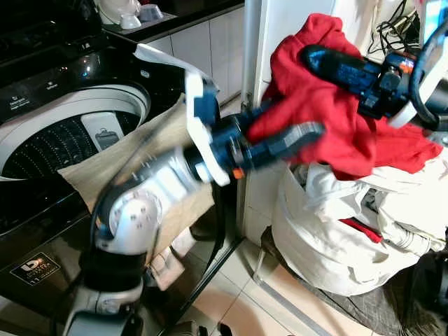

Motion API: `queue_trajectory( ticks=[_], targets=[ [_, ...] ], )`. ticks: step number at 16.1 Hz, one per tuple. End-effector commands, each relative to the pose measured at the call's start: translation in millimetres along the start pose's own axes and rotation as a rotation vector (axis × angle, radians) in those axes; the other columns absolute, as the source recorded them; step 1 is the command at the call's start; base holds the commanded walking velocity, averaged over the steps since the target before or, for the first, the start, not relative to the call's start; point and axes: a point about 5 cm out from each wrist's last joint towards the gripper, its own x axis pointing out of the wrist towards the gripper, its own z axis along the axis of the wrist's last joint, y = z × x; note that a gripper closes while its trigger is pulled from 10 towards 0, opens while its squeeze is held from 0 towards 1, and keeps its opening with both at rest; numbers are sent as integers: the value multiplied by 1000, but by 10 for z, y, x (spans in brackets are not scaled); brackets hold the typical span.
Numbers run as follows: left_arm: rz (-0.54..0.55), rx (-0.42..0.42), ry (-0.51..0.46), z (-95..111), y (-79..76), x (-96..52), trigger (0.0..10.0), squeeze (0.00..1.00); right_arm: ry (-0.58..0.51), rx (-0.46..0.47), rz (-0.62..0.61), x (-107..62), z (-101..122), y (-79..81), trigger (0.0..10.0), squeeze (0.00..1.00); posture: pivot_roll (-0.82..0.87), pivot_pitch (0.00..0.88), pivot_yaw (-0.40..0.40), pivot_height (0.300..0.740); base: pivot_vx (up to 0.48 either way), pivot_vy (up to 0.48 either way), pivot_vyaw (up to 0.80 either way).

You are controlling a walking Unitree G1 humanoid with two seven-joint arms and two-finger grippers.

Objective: Clothes washing

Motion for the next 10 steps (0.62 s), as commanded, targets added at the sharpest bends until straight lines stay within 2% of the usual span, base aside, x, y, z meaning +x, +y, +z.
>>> queue_trajectory(
  ticks=[1, 3, 5, 9, 10],
  targets=[
    [51, 25, 31, -66, 21, 51, 10000, 0, -16, -9, 45, 11, -9, 95, 0, 0, -111, 0, 68, 740, 0, 0, 0],
    [191, 78, 26, -83, 174, 40, 10000, 0, -14, 6, 64, 6, -66, 145, 0, 0, -111, 0, 68, 740, 0, 0, 0],
    [185, 69, 7, -40, 166, 20, 10000, 0, 11, 20, 58, -15, -188, 187, 0, 0, -109, 0, 67, 740, 0, 0, 0],
    [192, 80, 13, -61, 167, 5, 10000, 0, 15, 35, 45, -31, -281, 226, 0, 0, -116, 0, 77, 740, 0, 0, 0],
    [173, 68, 10, -73, 154, 4, 0, 0, 4, 39, 30, -41, -279, 226, 0, 0, -119, 0, 80, 740, 0, 0, 0]
  ],
)
